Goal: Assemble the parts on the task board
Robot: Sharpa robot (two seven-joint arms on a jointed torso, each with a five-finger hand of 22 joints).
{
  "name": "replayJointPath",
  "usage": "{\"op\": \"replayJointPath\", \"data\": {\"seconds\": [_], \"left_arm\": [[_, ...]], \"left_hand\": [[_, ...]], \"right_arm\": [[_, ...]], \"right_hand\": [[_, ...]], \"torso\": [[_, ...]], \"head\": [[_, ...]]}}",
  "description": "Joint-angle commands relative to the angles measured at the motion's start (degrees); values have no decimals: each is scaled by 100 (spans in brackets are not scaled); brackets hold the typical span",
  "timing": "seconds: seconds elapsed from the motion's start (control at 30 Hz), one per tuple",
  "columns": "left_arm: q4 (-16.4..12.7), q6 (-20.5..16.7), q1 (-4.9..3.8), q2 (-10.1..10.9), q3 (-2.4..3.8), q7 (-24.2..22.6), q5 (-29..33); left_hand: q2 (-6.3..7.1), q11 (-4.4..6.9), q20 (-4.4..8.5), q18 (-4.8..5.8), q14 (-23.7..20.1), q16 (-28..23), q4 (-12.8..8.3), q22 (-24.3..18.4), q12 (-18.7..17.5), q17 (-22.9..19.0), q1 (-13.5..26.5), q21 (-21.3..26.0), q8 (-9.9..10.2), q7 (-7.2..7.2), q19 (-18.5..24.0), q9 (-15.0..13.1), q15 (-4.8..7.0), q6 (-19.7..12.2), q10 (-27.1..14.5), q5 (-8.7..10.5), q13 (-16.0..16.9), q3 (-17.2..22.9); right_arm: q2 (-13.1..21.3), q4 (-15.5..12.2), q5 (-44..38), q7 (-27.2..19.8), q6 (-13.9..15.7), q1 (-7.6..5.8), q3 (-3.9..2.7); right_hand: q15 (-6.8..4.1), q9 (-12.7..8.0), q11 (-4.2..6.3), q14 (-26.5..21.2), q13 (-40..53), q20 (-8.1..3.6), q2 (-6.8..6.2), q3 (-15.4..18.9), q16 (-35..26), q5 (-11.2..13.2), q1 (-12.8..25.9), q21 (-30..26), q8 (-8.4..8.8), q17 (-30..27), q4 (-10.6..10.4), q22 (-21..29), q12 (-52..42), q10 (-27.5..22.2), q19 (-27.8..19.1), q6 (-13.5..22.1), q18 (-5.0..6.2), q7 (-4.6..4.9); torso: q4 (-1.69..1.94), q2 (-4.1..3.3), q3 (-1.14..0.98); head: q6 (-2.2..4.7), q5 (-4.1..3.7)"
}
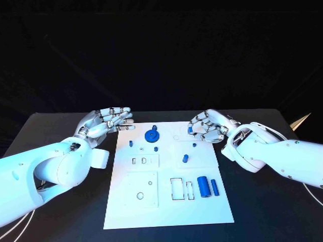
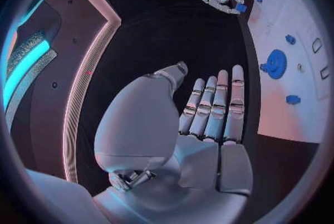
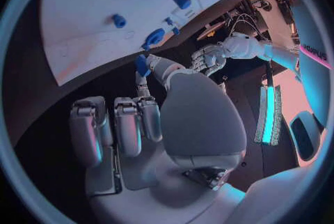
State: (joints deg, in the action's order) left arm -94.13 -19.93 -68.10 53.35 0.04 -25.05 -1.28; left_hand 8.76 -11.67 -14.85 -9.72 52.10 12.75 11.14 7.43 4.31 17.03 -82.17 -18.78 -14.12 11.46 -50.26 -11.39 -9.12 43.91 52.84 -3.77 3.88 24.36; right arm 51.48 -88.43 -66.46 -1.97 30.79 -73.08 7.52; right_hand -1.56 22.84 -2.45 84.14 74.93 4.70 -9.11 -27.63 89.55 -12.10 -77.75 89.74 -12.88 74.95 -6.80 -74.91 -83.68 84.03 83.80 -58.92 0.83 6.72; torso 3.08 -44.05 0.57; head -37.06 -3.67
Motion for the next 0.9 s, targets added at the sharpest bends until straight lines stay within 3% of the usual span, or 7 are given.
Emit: {"op": "replayJointPath", "data": {"seconds": [0.03, 0.47, 0.53, 0.7, 0.9], "left_arm": [[2, 77, -5, -11, 4, -34, 10], [127, 54, -7, -42, 3, -40, 10], [142, 51, -8, -50, 3, -40, 10], [157, 47, -9, -61, 2, -37, 10], [145, 44, -9, -58, 2, -31, 10]], "left_hand": [[1, -37, 6, -67, -3, -18, -11, -9, -6, 6, 32, -32, -24, 351, 7, 6, -19, -27, -13, 22, -7, 17], [0, -38, 6, -67, -1, -20, -32, -10, -5, 18, 38, -38, -30, 352, 9, 8, -19, -29, -13, 24, -6, 31], [0, -38, 6, -67, -1, -20, -32, -10, -5, 18, 38, -38, -30, 352, 9, 8, -19, -29, -13, 24, -6, 31], [0, -38, 6, -67, 0, -20, -33, -10, -4, 19, 39, -38, -30, 352, 9, 8, -19, -28, -11, 24, -5, 32], [0, -37, 6, -67, 2, -19, -36, -10, -2, 21, 40, -39, -33, 351, 9, 8, -18, -26, -8, 24, -5, 34]], "right_arm": [[-64, -251, -361, 576, 287, -11, -4], [-666, -679, -752, 1567, 385, 12, 22], [-779, -698, -792, 1703, 418, 25, 35], [-1011, -712, -928, 1909, 482, 89, 71], [-1305, -634, -1157, 2120, 507, 243, 108]], "right_hand": [[-33, 112, 51, 564, 986, -41, 55, -39, 16, -19, -5, 26, -87, 1405, 8, -1509, -14, 129, 620, 3, -83, -21], [-35, 122, 49, 553, 984, -44, 65, -74, 2, -18, 1, 26, -100, 1357, 35, -1509, -9, 128, 620, 31, -83, -17], [-35, 123, 48, 555, 981, -44, 64, -76, 4, -16, 10, 26, -102, 1366, 34, -1509, -5, 126, 620, 34, -83, -15], [-34, 128, 48, 552, 985, -44, 68, -82, 0, -15, 23, 26, -110, 1349, 35, -1509, -10, 131, 620, 34, -83, -15], [-35, 135, 49, 552, 984, -45, 74, -91, 1, -13, 39, 26, -123, 1353, 37, -1509, -9, 131, 620, 31, -83, -18]], "torso": [[6, 1, 6], [11, 10, 13], [2, 12, 15], [17, 15, 19], [16, 6, 15]], "head": [[-1, 8], [-78, 153], [-109, 193], [-121, 199], [-149, 235]]}}
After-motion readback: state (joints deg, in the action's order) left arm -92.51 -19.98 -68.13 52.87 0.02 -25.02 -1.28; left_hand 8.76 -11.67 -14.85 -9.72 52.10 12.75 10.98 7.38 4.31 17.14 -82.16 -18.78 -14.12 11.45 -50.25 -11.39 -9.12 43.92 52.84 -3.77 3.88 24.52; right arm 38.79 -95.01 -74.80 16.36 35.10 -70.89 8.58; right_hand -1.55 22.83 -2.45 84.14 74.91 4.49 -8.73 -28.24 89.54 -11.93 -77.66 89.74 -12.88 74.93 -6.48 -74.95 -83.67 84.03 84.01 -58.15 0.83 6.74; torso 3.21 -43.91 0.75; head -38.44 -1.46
